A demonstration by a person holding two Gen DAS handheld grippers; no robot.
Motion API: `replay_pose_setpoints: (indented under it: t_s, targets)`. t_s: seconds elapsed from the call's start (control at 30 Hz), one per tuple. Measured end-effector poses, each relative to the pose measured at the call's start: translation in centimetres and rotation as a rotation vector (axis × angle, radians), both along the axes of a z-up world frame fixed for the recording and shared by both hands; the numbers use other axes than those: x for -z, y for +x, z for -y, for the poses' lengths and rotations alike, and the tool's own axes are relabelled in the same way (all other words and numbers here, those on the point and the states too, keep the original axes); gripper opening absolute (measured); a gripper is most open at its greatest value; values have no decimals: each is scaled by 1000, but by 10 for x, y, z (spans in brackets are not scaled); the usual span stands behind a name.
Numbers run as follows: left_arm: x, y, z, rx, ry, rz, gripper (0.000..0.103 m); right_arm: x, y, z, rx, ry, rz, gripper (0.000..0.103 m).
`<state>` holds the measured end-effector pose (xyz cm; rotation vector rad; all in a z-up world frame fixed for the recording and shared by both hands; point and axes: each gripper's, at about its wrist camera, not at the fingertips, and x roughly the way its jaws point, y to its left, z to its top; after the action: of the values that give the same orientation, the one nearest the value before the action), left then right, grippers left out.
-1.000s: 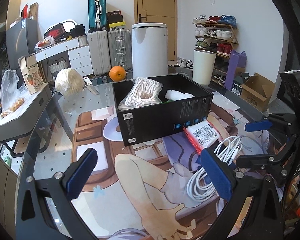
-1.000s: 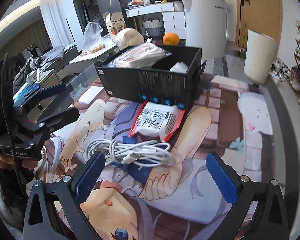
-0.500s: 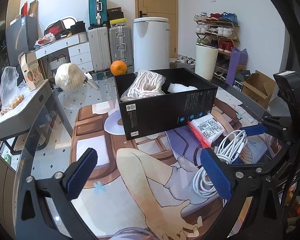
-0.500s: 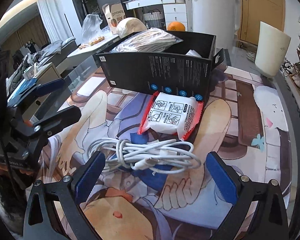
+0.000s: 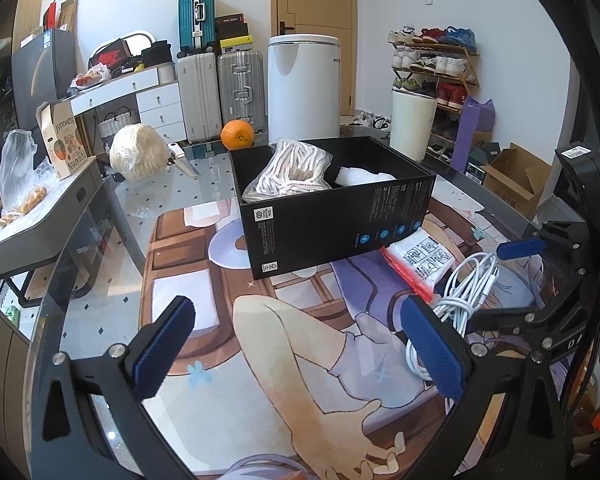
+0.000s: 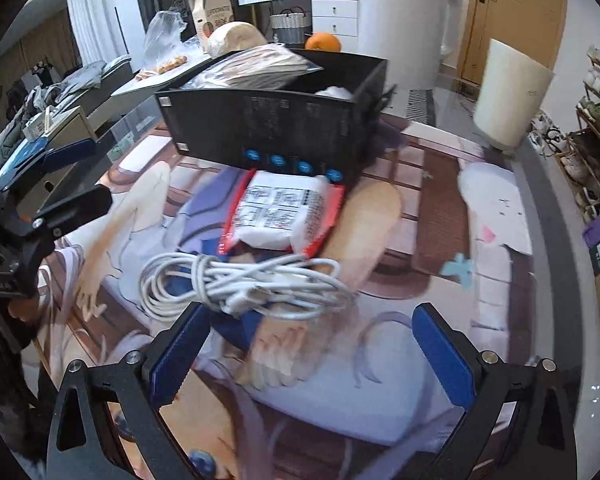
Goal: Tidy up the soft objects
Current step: 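Move the right tool over the white cable bundle on the mat, then grasp the white cable bundle with the right tool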
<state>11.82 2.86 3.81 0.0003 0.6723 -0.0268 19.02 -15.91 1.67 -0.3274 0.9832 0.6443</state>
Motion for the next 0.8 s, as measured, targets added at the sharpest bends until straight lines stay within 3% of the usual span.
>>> replay_pose_setpoints:
  t_s: [0.5, 0.73, 0.8]
  targets:
    - [2, 2, 1, 10, -4, -16, 103, 4, 4, -1, -6, 11, -8, 102]
    - [2, 2, 1, 21, -11, -20, 103, -3, 4, -14, -163, -10, 51, 102]
    - [3, 2, 0, 21, -14, -23, 103, -3, 5, -18, -219, 3, 32, 102]
